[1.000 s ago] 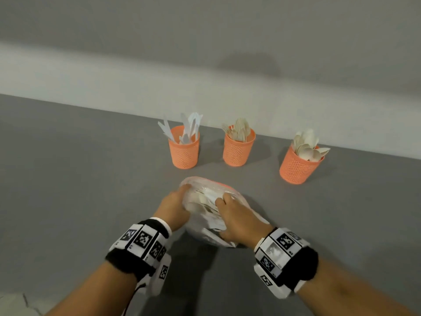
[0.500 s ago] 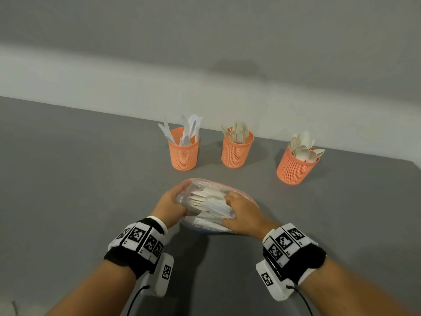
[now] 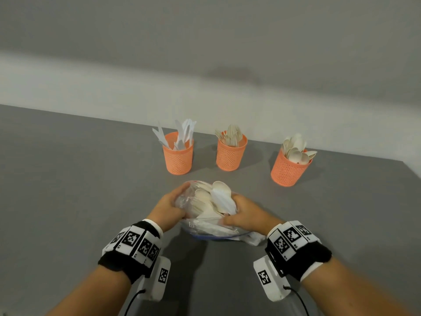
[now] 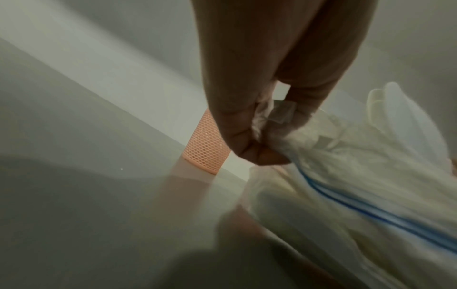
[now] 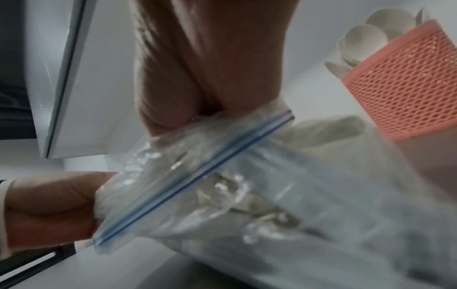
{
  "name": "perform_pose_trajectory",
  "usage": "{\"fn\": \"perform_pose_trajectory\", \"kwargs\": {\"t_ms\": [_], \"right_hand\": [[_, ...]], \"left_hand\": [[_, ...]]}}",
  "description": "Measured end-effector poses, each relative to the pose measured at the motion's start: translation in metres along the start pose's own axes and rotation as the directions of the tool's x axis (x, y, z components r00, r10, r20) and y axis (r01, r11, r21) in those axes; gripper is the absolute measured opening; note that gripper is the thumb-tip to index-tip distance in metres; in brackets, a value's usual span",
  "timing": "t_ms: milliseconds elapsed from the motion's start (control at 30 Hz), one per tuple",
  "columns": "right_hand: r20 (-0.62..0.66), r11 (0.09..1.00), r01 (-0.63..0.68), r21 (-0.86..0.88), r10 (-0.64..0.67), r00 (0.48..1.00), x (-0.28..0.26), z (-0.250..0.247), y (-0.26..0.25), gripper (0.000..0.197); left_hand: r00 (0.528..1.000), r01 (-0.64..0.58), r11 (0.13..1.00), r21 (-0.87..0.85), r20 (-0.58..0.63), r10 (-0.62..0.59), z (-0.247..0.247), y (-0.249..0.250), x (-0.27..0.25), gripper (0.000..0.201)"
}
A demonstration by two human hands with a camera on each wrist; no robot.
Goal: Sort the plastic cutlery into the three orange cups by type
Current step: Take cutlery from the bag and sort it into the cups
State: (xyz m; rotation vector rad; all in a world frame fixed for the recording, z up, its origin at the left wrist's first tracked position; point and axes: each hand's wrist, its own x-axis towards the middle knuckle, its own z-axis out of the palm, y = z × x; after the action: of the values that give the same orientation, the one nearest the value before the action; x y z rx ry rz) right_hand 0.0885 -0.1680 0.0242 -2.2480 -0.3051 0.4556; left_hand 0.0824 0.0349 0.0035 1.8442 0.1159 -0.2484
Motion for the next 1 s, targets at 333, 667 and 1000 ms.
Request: {"fn": "perform_pose_trajectory", "kwargs": {"t_ms": [333, 667, 1000], "right_hand": [[-0.087, 0.926, -0.023, 0.377, 0.06, 0.994, -0.006, -0.009, 0.011, 0.026], [-0.157, 0.591, 0.155, 0.791, -0.049, 0.986, -0.004, -0.048, -0.023, 0.015], [0.221, 0.709, -0.042, 0.704, -0.163, 0.962, -0.007, -0.037, -0.043, 0.026]], "left_hand": [[1.0, -0.01, 1.0, 0.019, 0.002, 0.01, 0.006, 0.003, 0.004, 0.072], [0.891, -0.354, 0.863, 0.36, -0.151, 0.428, 0.013, 0.044, -0.003, 0.058], [0.923, -0.059, 0.9, -0.432, 0.32, 0.214, 0.051, 0.076, 0.003, 0.048]]}}
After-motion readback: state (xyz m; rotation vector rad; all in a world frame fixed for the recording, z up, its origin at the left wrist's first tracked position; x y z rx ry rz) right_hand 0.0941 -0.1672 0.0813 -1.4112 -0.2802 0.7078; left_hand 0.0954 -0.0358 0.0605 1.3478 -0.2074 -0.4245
